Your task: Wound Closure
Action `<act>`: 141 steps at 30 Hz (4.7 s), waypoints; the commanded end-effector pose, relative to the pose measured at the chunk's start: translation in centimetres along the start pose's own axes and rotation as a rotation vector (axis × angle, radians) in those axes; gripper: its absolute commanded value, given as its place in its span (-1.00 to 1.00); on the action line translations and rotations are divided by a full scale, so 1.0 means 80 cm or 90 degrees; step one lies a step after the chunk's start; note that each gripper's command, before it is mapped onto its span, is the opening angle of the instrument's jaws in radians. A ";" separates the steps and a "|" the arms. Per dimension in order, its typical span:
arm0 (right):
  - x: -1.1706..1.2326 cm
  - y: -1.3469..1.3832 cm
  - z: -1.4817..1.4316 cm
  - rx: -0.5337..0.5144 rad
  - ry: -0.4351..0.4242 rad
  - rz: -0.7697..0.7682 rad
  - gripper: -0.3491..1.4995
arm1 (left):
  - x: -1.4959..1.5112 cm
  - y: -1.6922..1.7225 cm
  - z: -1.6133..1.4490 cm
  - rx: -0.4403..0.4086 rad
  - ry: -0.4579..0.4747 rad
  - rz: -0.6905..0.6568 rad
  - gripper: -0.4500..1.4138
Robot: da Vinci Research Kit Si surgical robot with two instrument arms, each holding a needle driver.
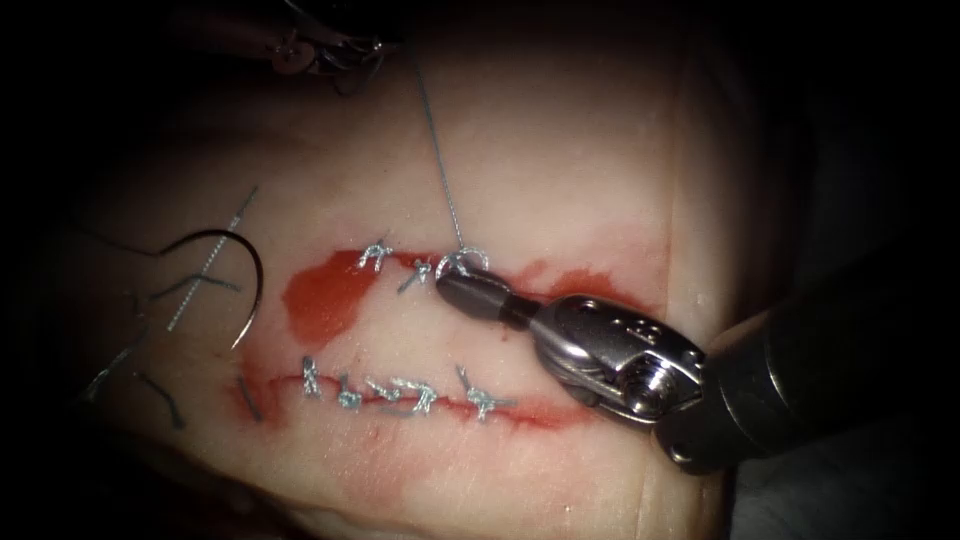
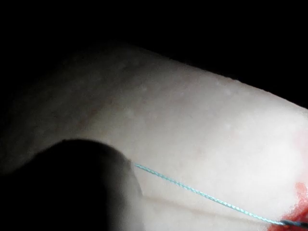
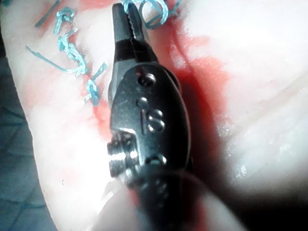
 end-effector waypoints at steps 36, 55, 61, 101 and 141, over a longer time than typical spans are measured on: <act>-0.0006 0.0032 0.0018 -0.066 0.117 -0.070 -1.00 | -0.0219 0.0070 0.0165 -0.092 0.045 -0.006 -1.00; 0.0004 0.0043 0.0022 -0.077 0.135 -0.073 -1.00 | -0.0201 0.0058 0.0225 -0.158 0.093 0.114 -1.00; 0.0007 0.0049 0.0023 -0.088 0.141 -0.053 -1.00 | -0.0199 0.0060 0.0232 -0.161 0.101 0.115 -1.00; -0.0060 -0.0071 0.0026 0.156 -0.110 0.040 0.65 | -0.0081 -0.0113 -0.0228 -0.045 -0.024 0.036 -1.00; -0.0103 -0.0092 0.0075 -0.248 -0.172 -0.035 0.49 | 0.0033 -0.0149 -0.0122 0.295 -0.005 0.261 -1.00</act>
